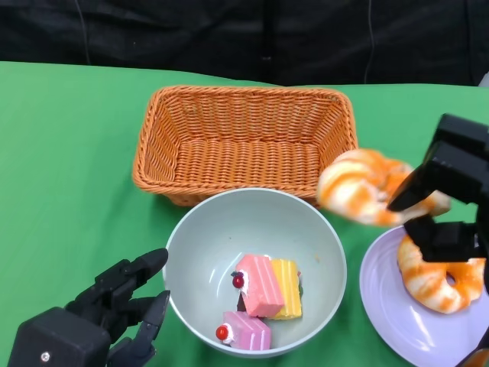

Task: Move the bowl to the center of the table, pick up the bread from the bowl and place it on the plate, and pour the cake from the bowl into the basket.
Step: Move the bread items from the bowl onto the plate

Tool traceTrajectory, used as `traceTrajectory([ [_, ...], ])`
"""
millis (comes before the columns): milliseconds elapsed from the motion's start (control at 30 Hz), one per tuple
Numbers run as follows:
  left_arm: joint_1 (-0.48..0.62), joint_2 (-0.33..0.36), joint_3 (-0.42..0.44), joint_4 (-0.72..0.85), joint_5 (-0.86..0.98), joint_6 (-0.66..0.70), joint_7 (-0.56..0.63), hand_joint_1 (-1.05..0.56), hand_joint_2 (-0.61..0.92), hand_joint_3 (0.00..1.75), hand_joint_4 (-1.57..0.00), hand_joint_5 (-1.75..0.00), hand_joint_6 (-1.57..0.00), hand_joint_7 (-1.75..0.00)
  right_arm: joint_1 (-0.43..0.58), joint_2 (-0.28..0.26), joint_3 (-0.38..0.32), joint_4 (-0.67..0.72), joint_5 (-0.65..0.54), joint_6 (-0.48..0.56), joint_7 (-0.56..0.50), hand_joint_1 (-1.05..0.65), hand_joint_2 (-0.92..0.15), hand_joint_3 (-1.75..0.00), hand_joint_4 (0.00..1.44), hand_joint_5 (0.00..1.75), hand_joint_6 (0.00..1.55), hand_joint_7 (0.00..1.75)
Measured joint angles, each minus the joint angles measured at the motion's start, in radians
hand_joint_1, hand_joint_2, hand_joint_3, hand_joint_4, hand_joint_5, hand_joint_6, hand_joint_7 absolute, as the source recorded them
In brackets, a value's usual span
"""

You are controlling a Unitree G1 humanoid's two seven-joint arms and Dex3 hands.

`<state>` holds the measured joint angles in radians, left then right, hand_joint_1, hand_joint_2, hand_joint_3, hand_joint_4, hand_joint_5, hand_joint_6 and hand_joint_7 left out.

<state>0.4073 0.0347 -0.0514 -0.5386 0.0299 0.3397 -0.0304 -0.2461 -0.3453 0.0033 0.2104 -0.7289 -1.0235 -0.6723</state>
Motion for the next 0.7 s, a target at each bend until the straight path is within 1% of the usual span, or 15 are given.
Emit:
traceTrajectory([
  [133, 0.01, 0.006, 0.009, -0.012, 0.0, 0.0, -0.004, -0.59, 0.92, 0.59, -0.28, -0.94, -0.52, -0.23, 0.032, -0.008, -0.035, -0.015, -0.009, 0.034, 0.007, -0.23, -0.1, -1.74, 1.01, 1.75, 0.88, 1.59],
  [167, 0.01, 0.006, 0.011, -0.016, -0.001, 0.0, -0.006, -0.59, 0.92, 0.59, -0.27, -0.94, -0.52, -0.23, 0.039, -0.012, -0.039, -0.021, -0.012, 0.04, 0.014, -0.22, -0.06, -1.75, 1.01, 1.75, 0.91, 1.57],
  [367, 0.012, 0.006, 0.02, -0.028, -0.01, 0.011, -0.01, -0.59, 0.92, 0.59, -0.28, -0.94, -0.52, -0.23, 0.096, -0.067, -0.049, -0.04, -0.028, 0.09, 0.077, -0.13, 0.04, -1.75, 1.05, 1.75, 0.98, 1.5],
  [533, 0.012, 0.007, 0.021, -0.028, -0.02, 0.011, -0.014, -0.58, 0.92, 0.59, -0.28, -0.95, -0.51, -0.23, 0.135, -0.087, -0.05, -0.046, -0.028, 0.122, 0.115, -0.08, 0.06, -1.75, 1.09, 1.75, 1.02, 1.5],
  [567, 0.012, 0.008, 0.022, -0.028, -0.021, 0.011, -0.015, -0.58, 0.92, 0.59, -0.28, -0.95, -0.52, -0.23, 0.142, -0.09, -0.049, -0.052, -0.027, 0.136, 0.13, -0.04, 0.06, -1.75, 1.09, 1.75, 1.02, 1.5],
  [633, 0.011, 0.009, 0.023, -0.027, -0.021, 0.01, -0.017, -0.58, 0.92, 0.59, -0.28, -0.95, -0.52, -0.23, 0.159, -0.099, -0.044, -0.071, -0.026, 0.169, 0.174, -0.02, 0.06, -1.75, 1.1, 1.75, 1.02, 1.51],
  [700, 0.009, 0.01, 0.023, -0.026, -0.02, 0.011, -0.017, -0.59, 0.92, 0.59, -0.29, -0.95, -0.53, -0.24, 0.18, -0.102, -0.041, -0.094, -0.018, 0.206, 0.225, 0.07, 0.08, -1.75, 1.09, 1.74, 1.02, 1.48],
])
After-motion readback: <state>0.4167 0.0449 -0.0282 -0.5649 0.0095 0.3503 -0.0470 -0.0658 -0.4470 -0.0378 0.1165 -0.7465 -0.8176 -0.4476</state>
